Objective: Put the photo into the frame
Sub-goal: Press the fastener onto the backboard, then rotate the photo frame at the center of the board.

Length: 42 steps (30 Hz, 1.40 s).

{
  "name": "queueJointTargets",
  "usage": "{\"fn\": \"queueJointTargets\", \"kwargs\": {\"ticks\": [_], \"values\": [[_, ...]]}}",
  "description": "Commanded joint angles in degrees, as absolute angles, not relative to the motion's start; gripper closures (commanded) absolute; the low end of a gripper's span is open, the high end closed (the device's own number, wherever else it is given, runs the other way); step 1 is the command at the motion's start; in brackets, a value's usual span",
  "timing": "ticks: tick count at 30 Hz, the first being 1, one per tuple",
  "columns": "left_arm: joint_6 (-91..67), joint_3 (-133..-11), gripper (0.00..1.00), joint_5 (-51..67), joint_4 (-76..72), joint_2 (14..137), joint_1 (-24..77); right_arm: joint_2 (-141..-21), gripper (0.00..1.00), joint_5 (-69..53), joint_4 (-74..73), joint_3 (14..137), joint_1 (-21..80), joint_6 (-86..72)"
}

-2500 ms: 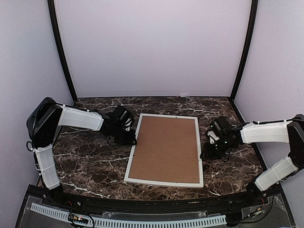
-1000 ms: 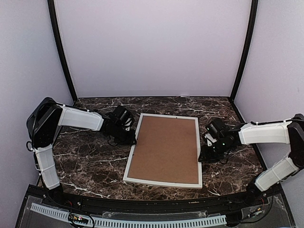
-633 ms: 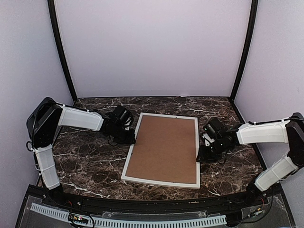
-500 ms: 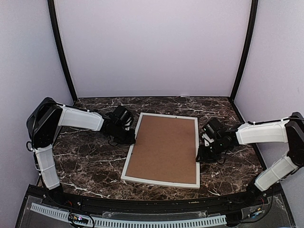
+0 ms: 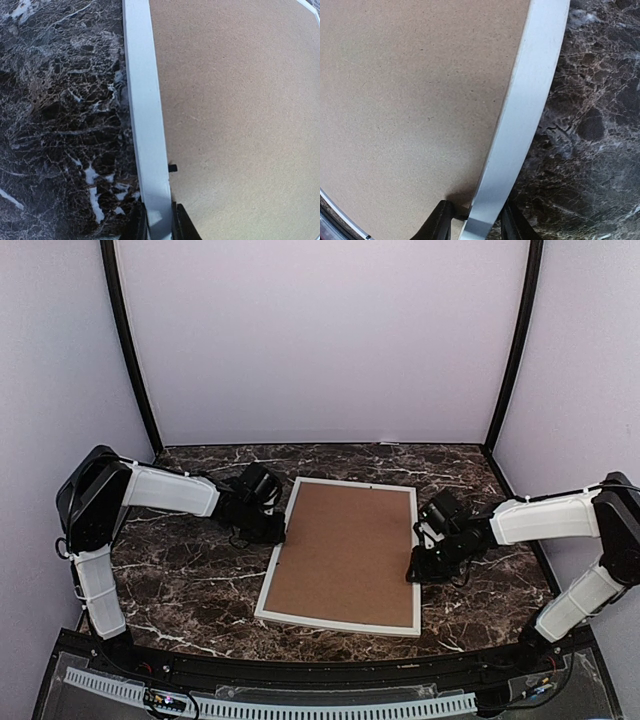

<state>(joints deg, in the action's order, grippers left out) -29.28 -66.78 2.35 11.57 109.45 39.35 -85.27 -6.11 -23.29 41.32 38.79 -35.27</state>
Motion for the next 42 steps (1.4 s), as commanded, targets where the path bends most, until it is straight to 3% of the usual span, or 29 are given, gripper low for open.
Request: {"fn": "queueJointTargets", "kwargs": {"ticks": [1, 8, 16, 27, 33, 37, 39, 42], "values": [[-28.72, -65.18, 0.84, 6.49, 13.78, 110.63, 41.99, -85.84, 0.66, -6.89, -23.93, 42.05, 40.39, -35.19], [-29.12, -65.23, 0.85, 5.88, 13.65, 110.42, 42.01, -79.37, 0.51, -7.99, -23.54, 43.39, 39.23, -36.96], [-29.42, -65.18, 0.85, 5.43, 13.51, 109.78, 41.99, -76.60, 0.48, -6.19, -23.88, 40.69, 35.12, -37.49], [-29.77, -64.44, 0.85, 5.02, 13.18, 108.77, 42.13, -80.99, 0.53, -7.24, -20.95, 38.62, 32.37, -35.42], [-29.79, -63.73, 0.81, 4.62, 13.20, 107.70, 42.18, -83.90, 0.68, -8.04, -19.39, 38.31, 31.51, -33.94], [-29.84, -62.53, 0.73, 4.68, 12.67, 105.81, 42.11, -85.48, 0.76, -7.39, -19.36, 39.06, 31.29, -32.07], [-29.59, -61.90, 0.64, 4.83, 12.32, 104.49, 42.18, -86.49, 0.80, -6.37, -20.15, 40.04, 31.14, -30.49], [-28.29, -61.53, 0.41, 3.87, 12.34, 101.74, 42.01, -88.62, 0.87, -5.62, -22.04, 42.80, 30.94, -25.92]]}}
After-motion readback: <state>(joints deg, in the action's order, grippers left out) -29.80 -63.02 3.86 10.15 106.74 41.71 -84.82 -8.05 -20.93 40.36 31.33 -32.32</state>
